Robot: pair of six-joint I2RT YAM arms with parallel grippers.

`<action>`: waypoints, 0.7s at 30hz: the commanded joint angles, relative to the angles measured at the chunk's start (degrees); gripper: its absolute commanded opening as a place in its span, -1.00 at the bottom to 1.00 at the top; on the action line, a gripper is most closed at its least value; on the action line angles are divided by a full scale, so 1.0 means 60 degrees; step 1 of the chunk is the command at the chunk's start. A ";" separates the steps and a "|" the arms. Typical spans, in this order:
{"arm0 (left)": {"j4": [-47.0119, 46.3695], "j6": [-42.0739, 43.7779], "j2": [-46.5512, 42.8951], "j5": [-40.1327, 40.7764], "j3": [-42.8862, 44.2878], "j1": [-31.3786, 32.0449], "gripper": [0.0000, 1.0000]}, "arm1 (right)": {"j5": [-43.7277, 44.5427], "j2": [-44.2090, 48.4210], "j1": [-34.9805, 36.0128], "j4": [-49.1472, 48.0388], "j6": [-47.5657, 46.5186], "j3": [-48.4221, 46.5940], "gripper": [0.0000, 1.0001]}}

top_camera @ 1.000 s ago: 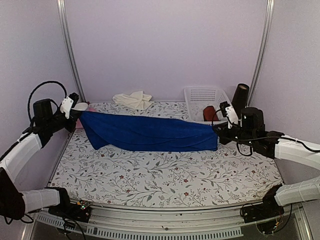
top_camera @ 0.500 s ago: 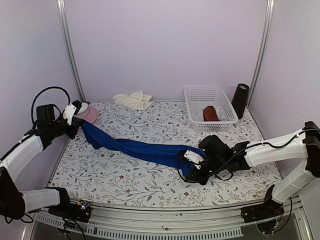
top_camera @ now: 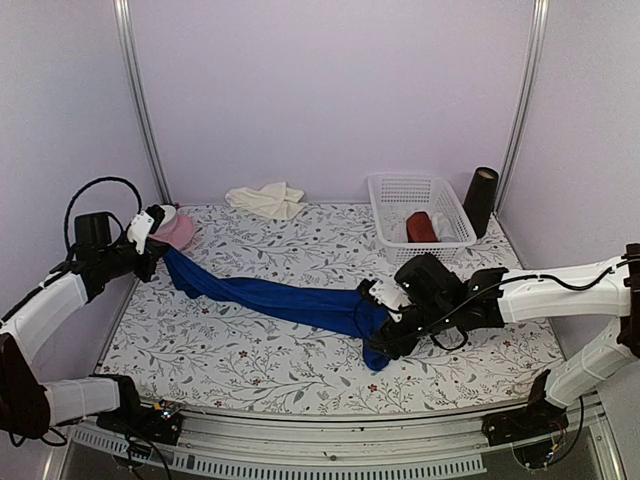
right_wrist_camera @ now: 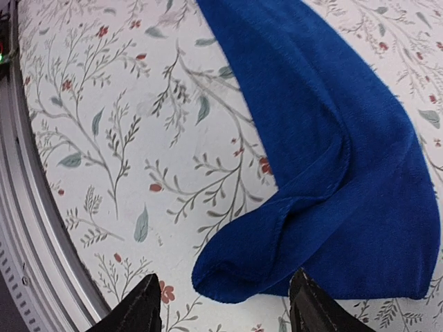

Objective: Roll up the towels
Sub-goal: Flatten out the towel at the center of the board.

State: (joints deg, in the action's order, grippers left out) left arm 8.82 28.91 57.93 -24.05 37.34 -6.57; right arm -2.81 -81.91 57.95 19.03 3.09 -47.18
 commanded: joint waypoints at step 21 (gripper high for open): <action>-0.0369 -0.0040 0.0059 -0.0307 -0.0320 -0.0107 -1.00 | -0.1256 -0.1750 -0.1137 -0.1193 0.2381 -0.0301 -0.14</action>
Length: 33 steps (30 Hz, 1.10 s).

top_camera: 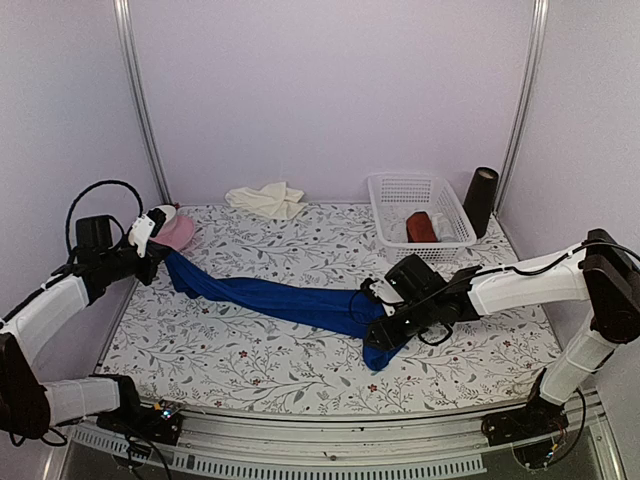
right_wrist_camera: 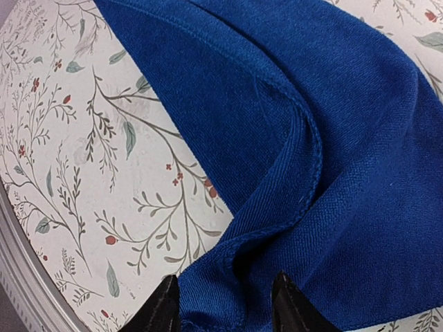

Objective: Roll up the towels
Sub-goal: Flatten out the towel at the center of the board.

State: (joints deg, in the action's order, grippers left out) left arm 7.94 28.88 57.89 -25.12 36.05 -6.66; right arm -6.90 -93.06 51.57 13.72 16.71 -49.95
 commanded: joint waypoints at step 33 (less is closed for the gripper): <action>-0.0409 -0.0103 0.0174 -0.0127 -0.0165 -0.0092 -1.00 | -0.1052 -0.0319 -0.0144 -0.0481 0.0863 0.1107 -0.58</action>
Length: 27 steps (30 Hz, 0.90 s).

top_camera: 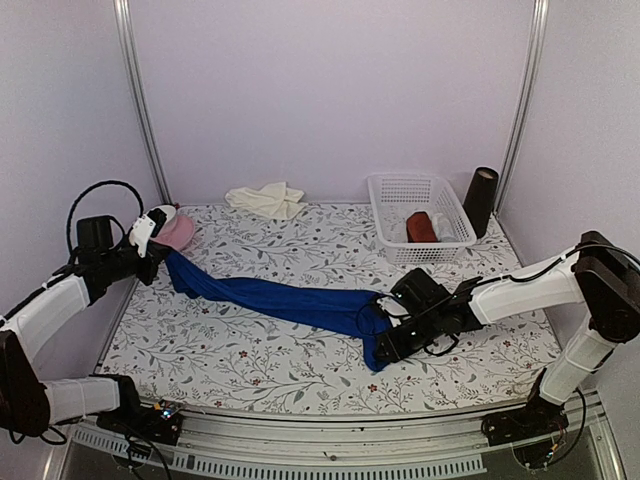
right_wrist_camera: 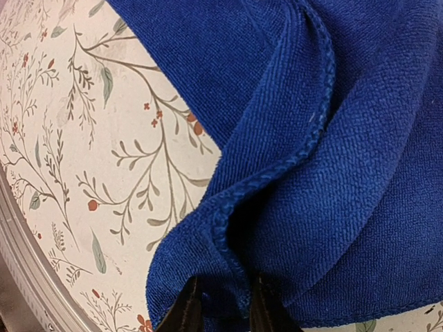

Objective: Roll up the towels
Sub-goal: Flatten out the towel at the center of the board.

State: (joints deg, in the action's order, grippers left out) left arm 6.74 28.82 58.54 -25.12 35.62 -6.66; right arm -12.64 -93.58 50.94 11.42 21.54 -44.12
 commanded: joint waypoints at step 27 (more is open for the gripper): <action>-0.0015 -0.0474 -0.0355 -0.0162 0.1004 -0.0597 -1.00 | 0.2914 0.2231 -0.0313 0.1342 -0.1547 -0.1600 -0.96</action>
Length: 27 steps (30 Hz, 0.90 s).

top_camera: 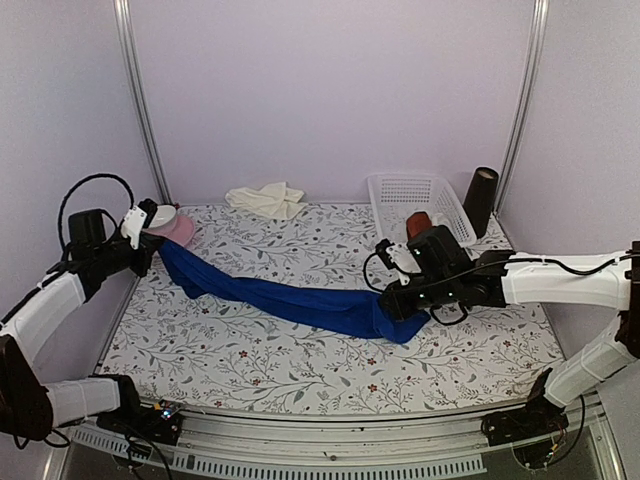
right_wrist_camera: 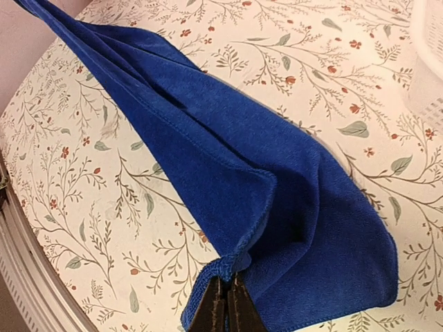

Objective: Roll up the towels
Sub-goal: Flatten out the towel at the center of the board.

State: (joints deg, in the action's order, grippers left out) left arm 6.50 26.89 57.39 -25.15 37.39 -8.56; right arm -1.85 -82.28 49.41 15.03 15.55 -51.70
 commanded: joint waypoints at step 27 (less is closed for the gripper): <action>0.4138 -0.1279 -0.1123 -0.0475 0.4968 -0.0654 -1.00 | 0.8239 0.3820 0.0462 0.4090 -0.1001 -0.2713 -0.97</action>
State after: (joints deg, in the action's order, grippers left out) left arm 24.29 19.90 52.62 -26.70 64.36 -11.70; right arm 44.29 -65.19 50.11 38.72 10.33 -65.63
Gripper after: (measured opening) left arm 0.006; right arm 0.017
